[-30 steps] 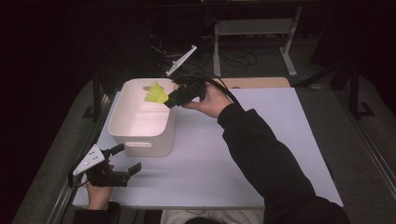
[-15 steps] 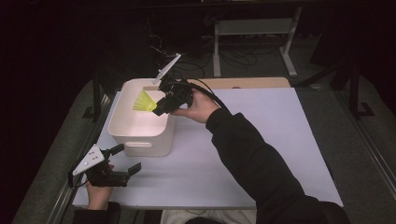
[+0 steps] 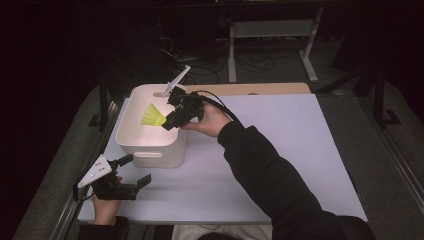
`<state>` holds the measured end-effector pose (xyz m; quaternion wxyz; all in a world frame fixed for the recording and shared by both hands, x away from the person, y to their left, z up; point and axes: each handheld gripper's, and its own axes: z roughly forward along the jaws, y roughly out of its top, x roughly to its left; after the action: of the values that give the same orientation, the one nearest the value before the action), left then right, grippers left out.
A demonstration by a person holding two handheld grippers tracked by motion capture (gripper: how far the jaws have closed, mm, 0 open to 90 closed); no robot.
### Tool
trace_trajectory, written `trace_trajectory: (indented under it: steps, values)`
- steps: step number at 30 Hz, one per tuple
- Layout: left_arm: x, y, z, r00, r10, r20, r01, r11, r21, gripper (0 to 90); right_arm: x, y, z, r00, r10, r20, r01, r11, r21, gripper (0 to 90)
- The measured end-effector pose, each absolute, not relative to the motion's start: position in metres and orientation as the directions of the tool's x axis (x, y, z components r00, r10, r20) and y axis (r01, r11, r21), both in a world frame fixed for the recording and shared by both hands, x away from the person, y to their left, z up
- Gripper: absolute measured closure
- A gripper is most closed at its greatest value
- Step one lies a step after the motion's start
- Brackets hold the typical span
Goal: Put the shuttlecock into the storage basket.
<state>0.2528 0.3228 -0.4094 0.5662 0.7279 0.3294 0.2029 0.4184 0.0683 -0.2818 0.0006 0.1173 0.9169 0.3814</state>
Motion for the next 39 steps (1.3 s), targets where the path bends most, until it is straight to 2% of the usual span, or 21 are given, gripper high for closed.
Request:
trace_trajectory:
  steps: [30, 31, 34, 39]
  values:
    - [0.253, 0.323, -0.409, 0.702, 0.708, -0.080, 0.250, -0.140, 0.958, 0.0, 0.422, 0.087, -0.317, -0.972, 0.191, 0.139, 0.235, 0.712, 0.662, 62.8]
    - [0.253, 0.323, -0.409, 0.702, 0.707, -0.079, 0.251, -0.142, 0.958, 0.0, 0.423, 0.087, -0.318, -0.970, 0.204, 0.133, 0.240, 0.713, 0.659, 58.2]
    - [0.253, 0.323, -0.409, 0.703, 0.707, -0.080, 0.251, -0.141, 0.958, 0.0, 0.424, 0.086, -0.317, -0.969, 0.205, 0.139, 0.245, 0.705, 0.665, 55.4]
    - [0.253, 0.323, -0.409, 0.702, 0.707, -0.080, 0.251, -0.141, 0.958, 0.0, 0.424, 0.082, -0.313, -0.969, 0.214, 0.125, 0.241, 0.696, 0.677, 44.3]
